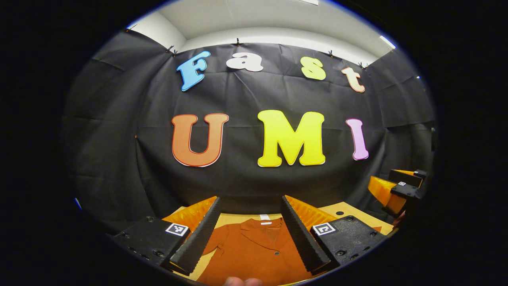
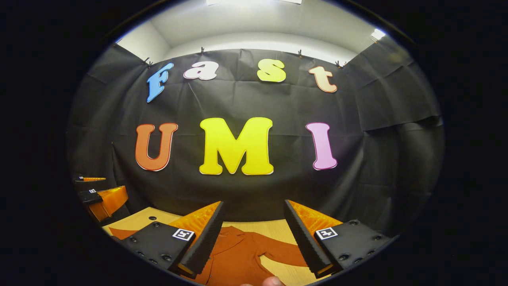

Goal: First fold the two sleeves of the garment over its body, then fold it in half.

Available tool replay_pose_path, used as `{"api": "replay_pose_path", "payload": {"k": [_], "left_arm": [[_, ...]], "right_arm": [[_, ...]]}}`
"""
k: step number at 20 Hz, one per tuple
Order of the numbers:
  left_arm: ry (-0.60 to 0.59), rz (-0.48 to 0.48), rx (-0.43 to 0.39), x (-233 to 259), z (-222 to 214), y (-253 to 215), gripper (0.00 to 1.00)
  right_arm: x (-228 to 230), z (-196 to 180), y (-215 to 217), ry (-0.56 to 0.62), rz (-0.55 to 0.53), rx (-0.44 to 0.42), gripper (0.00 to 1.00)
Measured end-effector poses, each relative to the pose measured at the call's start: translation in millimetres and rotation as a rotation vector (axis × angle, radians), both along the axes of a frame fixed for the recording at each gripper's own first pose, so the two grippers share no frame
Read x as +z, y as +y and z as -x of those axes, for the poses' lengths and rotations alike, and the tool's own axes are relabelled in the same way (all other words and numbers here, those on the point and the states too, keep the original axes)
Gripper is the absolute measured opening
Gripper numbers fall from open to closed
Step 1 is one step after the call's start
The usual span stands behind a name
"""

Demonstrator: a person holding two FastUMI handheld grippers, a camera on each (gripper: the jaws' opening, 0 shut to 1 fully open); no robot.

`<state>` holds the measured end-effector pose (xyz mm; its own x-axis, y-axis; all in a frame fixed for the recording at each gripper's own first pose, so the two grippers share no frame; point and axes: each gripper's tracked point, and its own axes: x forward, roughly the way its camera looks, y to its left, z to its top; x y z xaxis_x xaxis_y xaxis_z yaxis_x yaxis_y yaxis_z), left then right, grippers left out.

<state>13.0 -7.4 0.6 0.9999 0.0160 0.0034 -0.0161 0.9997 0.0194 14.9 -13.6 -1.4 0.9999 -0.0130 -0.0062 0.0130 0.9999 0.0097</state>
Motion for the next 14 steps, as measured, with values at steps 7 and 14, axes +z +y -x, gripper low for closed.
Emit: {"api": "replay_pose_path", "payload": {"k": [7, 14], "left_arm": [[0.004, -0.014, -0.004, -1.1, -2.8, -5.3, 0.97], [-0.001, -0.017, 0.001, 2.3, 0.4, -6.8, 0.98]], "right_arm": [[0.2, -3.3, 3.5, 0.0, -0.003, 0.023, 0.94], [1.7, -1.1, 6.9, 0.005, 0.001, 0.04, 0.94]]}}
